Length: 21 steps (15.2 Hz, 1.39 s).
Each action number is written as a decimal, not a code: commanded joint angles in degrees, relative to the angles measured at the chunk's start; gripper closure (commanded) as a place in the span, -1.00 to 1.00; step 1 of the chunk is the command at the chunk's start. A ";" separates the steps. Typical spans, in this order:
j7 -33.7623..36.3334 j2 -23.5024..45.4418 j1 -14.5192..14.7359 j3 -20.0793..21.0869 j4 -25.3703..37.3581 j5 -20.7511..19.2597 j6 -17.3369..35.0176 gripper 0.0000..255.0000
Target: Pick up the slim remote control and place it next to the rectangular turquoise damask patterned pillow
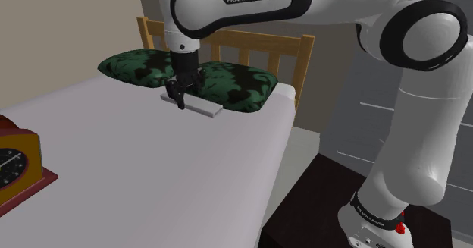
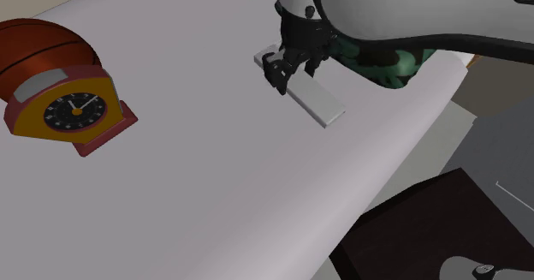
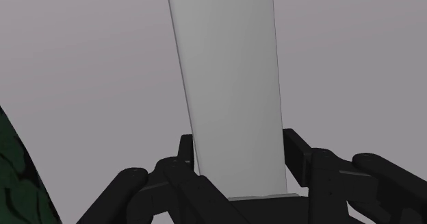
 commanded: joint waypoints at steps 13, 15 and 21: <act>-19.91 -11.45 -11.87 -7.80 -13.94 4.63 3.03 1.00; -22.66 -12.04 -13.30 -9.09 -14.62 4.81 3.09 1.00; -23.76 -12.05 -13.82 -9.61 -18.46 4.83 6.91 1.00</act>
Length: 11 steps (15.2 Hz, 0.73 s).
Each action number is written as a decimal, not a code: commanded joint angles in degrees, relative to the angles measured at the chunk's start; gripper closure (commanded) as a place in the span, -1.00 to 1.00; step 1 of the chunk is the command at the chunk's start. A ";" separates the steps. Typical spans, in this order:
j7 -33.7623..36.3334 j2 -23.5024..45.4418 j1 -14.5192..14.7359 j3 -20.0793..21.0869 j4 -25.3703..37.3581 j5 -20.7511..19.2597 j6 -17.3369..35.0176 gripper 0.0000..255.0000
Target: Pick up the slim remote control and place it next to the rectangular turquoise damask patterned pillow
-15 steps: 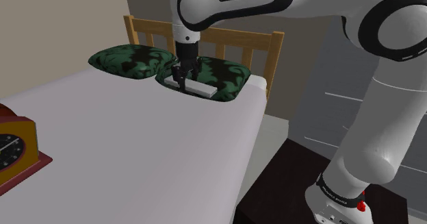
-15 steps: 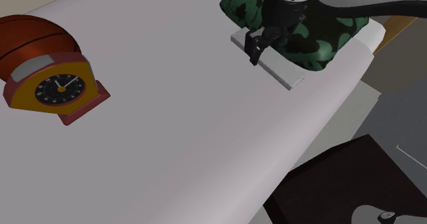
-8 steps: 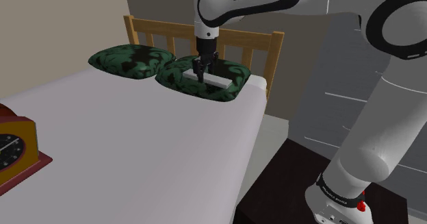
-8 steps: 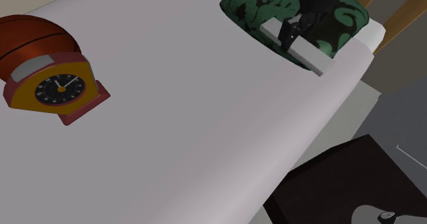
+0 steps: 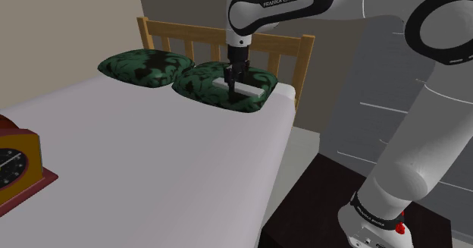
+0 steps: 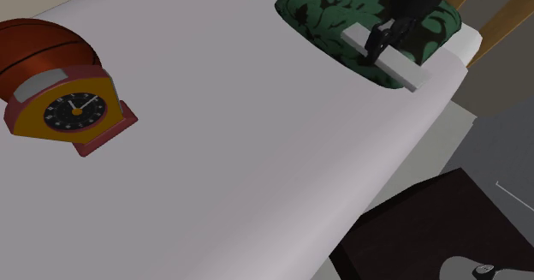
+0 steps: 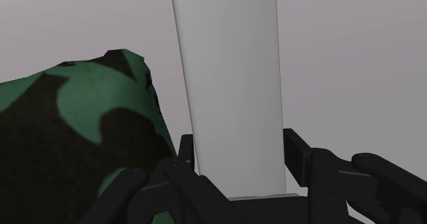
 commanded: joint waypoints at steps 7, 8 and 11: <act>0.01 0.72 0.04 0.02 -5.34 -0.14 6.10 1.00; 0.02 0.88 0.04 0.02 -5.93 -0.17 6.84 1.00; 0.07 1.42 0.07 0.03 -7.62 -0.29 9.06 1.00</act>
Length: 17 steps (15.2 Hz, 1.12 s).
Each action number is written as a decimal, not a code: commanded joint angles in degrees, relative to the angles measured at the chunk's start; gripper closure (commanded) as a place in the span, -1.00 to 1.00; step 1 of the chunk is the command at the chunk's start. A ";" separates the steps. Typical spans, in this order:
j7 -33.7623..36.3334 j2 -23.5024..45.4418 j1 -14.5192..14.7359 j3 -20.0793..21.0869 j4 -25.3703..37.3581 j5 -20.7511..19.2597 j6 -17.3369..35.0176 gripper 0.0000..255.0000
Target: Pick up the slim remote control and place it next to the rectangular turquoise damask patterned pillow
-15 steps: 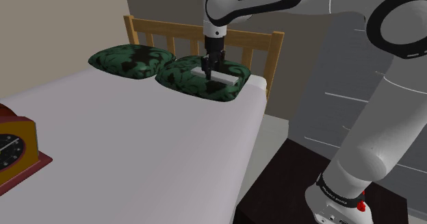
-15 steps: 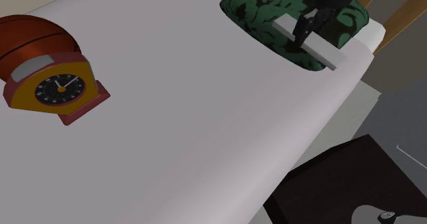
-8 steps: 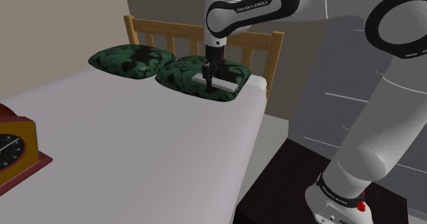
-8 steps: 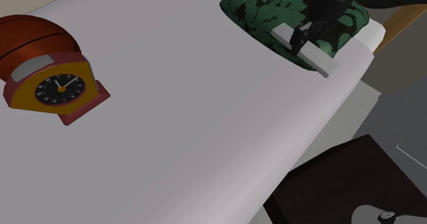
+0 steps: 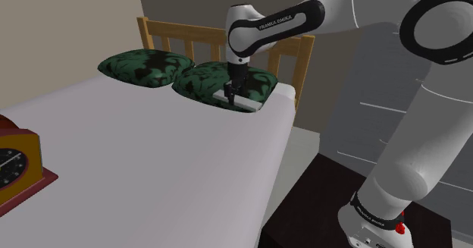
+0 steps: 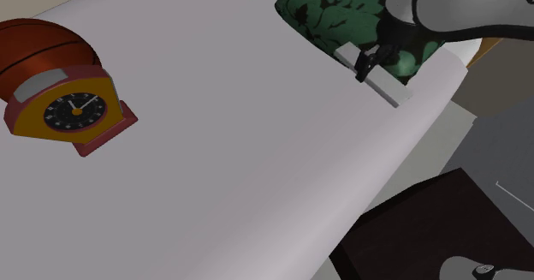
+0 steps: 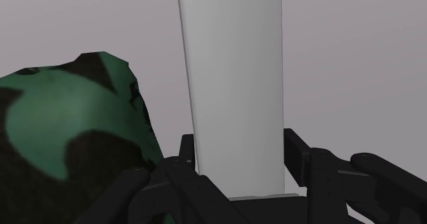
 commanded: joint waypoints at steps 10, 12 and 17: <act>0.24 2.63 0.07 -0.04 -5.34 -0.61 7.96 1.00; 0.34 3.28 0.10 -0.05 -6.14 -0.77 9.41 1.00; 0.61 5.10 0.19 -0.11 -7.94 -1.25 12.99 1.00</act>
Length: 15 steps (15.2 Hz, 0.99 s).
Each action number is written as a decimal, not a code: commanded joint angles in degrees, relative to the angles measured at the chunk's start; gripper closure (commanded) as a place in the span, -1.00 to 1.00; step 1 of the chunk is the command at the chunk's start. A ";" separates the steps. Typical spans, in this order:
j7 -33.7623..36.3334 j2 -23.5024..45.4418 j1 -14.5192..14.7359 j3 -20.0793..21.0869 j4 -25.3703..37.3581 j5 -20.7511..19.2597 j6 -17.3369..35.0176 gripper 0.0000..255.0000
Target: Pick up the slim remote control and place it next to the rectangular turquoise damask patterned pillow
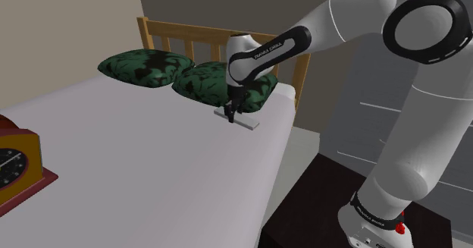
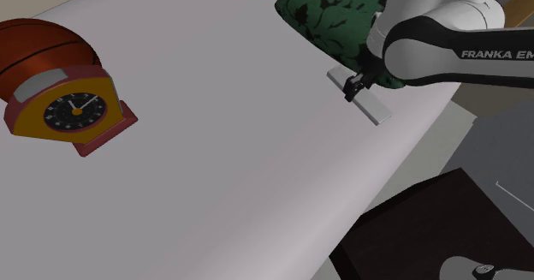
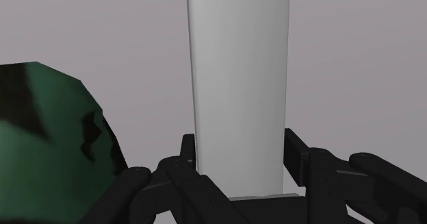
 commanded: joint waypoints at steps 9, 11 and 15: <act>0.34 2.63 0.07 -0.16 -1.84 -0.73 4.45 1.00; 0.34 2.63 0.07 -0.15 -1.84 -0.73 4.45 1.00; 0.34 2.60 0.06 -0.14 -1.85 -0.72 4.44 -1.00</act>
